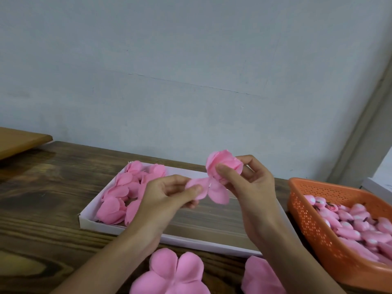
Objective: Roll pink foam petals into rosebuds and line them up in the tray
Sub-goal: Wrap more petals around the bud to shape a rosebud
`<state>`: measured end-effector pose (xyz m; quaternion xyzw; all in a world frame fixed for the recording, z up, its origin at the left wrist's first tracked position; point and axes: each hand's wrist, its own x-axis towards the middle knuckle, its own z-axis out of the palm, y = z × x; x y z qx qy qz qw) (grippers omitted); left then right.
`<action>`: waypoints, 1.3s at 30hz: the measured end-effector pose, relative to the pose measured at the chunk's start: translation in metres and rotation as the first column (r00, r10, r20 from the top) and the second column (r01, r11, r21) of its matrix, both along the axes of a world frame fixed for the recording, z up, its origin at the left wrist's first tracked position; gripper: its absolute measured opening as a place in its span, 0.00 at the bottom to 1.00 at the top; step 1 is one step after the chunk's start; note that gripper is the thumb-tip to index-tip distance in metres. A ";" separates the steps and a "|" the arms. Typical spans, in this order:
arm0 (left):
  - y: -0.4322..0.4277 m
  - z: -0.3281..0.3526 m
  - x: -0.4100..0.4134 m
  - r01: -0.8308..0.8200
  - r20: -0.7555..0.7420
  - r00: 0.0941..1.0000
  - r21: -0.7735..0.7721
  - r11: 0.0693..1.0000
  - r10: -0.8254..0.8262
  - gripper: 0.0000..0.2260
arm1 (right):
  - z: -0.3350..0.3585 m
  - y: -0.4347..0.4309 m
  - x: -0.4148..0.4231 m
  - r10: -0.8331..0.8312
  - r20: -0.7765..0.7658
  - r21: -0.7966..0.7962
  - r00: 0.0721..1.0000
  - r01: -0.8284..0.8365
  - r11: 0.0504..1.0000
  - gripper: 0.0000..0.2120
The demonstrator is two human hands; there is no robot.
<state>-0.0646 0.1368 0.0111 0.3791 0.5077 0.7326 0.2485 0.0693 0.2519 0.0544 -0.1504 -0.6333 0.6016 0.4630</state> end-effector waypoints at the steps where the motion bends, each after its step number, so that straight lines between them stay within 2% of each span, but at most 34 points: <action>1: 0.002 -0.003 0.001 -0.018 0.085 0.996 0.025 1.000 0.016 0.15 | -0.001 0.000 0.000 0.000 0.003 -0.002 1.000 0.000 1.000 0.07; 3: 0.006 -0.005 0.001 -0.049 0.230 0.973 0.083 0.995 0.029 0.16 | -0.002 0.000 0.000 0.018 0.009 0.006 1.000 -0.019 1.000 0.07; 6: 0.008 -0.004 0.001 -0.105 0.272 0.960 0.143 0.984 0.063 0.14 | -0.001 -0.001 0.000 0.050 0.039 0.087 0.998 -0.053 0.995 0.08; 9: 0.006 -0.002 0.003 -0.154 0.242 0.964 0.170 0.973 0.111 0.13 | 0.000 -0.004 0.002 0.088 0.080 0.184 0.993 -0.102 0.978 0.09; 12: 0.004 -0.002 0.005 -0.199 0.146 0.974 0.181 0.963 0.174 0.06 | 0.002 -0.008 0.002 0.093 0.122 0.286 0.988 -0.124 0.950 0.09; 14: 0.002 -0.002 0.008 -0.215 0.083 0.976 0.203 0.955 0.202 0.10 | 0.003 -0.011 0.001 0.093 0.134 0.315 0.987 -0.132 0.940 0.09; 18: 0.002 0.001 0.009 -0.221 0.033 0.975 0.233 0.947 0.220 0.16 | 0.005 -0.015 0.001 0.080 0.138 0.333 0.987 -0.123 0.935 0.09; 21: 0.003 0.002 0.004 -0.106 0.130 0.989 0.292 0.950 0.070 0.19 | 0.008 -0.016 0.002 0.050 0.137 0.343 0.989 -0.095 0.934 0.09; 23: 0.003 0.002 -0.001 -0.003 0.146 0.988 0.323 0.946 -0.047 0.17 | 0.010 -0.015 0.003 0.050 0.135 0.329 0.990 -0.092 0.940 0.09; 27: -0.001 0.002 -0.008 0.110 0.067 0.988 0.334 0.936 -0.140 0.11 | 0.011 -0.015 0.003 0.088 0.158 0.295 0.984 -0.132 0.946 0.08; 30: 0.005 0.005 -0.007 0.073 0.105 0.989 0.252 0.965 -0.102 0.02 | 0.009 -0.018 0.001 0.122 0.208 0.273 0.971 -0.178 0.945 0.09; 32: 0.004 -0.001 0.002 0.058 0.119 0.989 0.205 0.977 -0.084 0.15 | 0.005 -0.022 -0.002 0.137 0.213 0.256 0.967 -0.190 0.948 0.09; 34: 0.009 0.005 0.012 0.025 0.226 0.972 0.176 0.984 -0.066 0.21 | 0.002 -0.024 -0.005 0.148 0.205 0.245 0.967 -0.197 0.949 0.08; 35: 0.013 0.006 0.017 0.006 0.242 0.969 0.155 0.988 -0.044 0.22 | 0.000 -0.026 -0.006 0.155 0.203 0.242 0.967 -0.203 0.949 0.09; 37: 0.007 0.002 0.022 -0.023 0.236 0.971 0.184 0.983 -0.022 0.17 | -0.002 -0.028 -0.008 0.163 0.220 0.242 0.962 -0.216 0.946 0.09; 39: 0.005 0.002 0.025 -0.036 0.312 0.950 0.193 0.981 -0.026 0.17 | -0.004 -0.031 -0.010 0.168 0.245 0.243 0.955 -0.229 0.943 0.09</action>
